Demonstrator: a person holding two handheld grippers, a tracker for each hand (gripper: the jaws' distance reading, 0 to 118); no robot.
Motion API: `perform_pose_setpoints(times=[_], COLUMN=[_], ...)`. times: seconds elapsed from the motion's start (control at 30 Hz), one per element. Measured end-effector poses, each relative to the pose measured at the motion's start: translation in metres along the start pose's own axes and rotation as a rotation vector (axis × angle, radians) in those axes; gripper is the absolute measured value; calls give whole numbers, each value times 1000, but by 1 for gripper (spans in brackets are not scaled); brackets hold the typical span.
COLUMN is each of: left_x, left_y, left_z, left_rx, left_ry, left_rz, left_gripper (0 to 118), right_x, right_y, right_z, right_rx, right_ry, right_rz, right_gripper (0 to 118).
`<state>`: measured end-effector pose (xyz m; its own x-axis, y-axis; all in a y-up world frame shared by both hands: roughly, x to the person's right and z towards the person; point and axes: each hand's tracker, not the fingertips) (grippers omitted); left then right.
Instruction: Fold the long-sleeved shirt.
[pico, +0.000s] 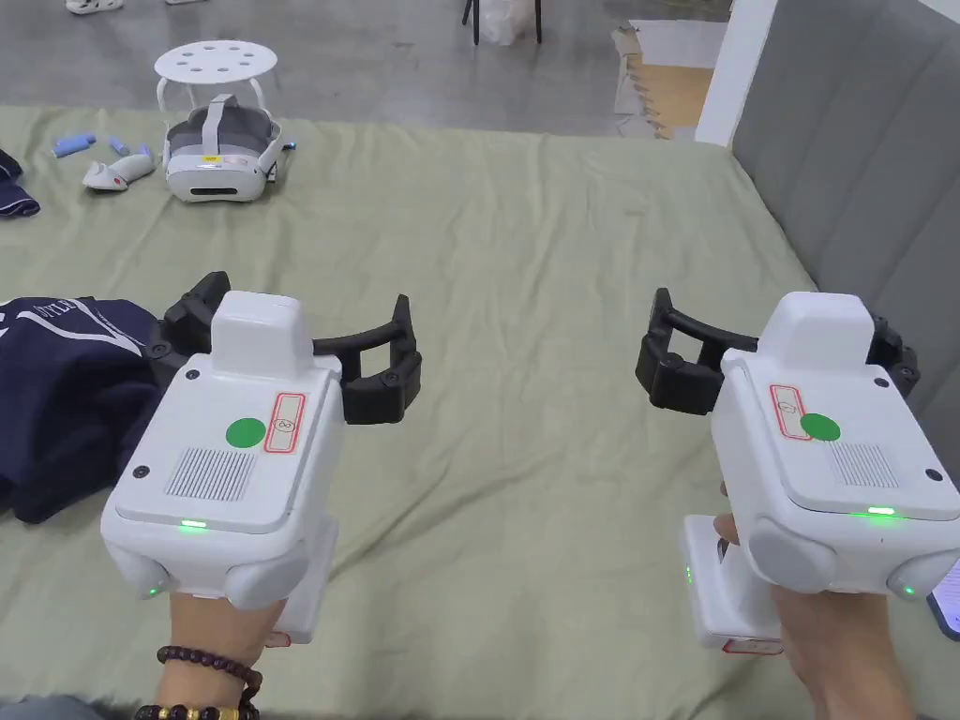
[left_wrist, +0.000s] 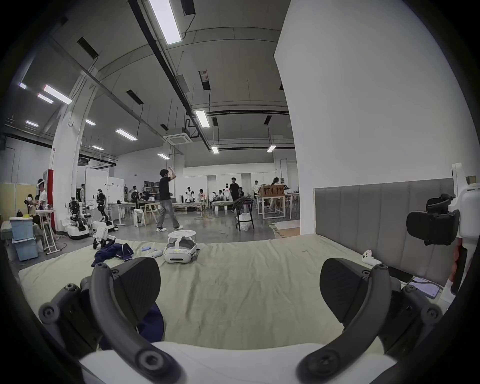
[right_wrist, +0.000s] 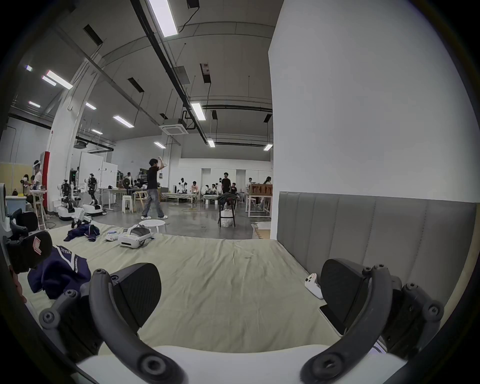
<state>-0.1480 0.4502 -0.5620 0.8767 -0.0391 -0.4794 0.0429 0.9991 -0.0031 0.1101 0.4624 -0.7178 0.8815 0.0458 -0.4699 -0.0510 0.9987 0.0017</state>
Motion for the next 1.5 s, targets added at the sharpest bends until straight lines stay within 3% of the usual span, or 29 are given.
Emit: perform_pose_setpoints(times=[1.5], left_x=[2], left_y=[0], left_z=[1], left_rx=[0], left_ry=[-8], left_rz=[3], left_gripper=[111], right_x=[-2], right_y=[0], right_z=[1], right_rx=[2], right_ry=[3], right_rz=[5], right_gripper=[118])
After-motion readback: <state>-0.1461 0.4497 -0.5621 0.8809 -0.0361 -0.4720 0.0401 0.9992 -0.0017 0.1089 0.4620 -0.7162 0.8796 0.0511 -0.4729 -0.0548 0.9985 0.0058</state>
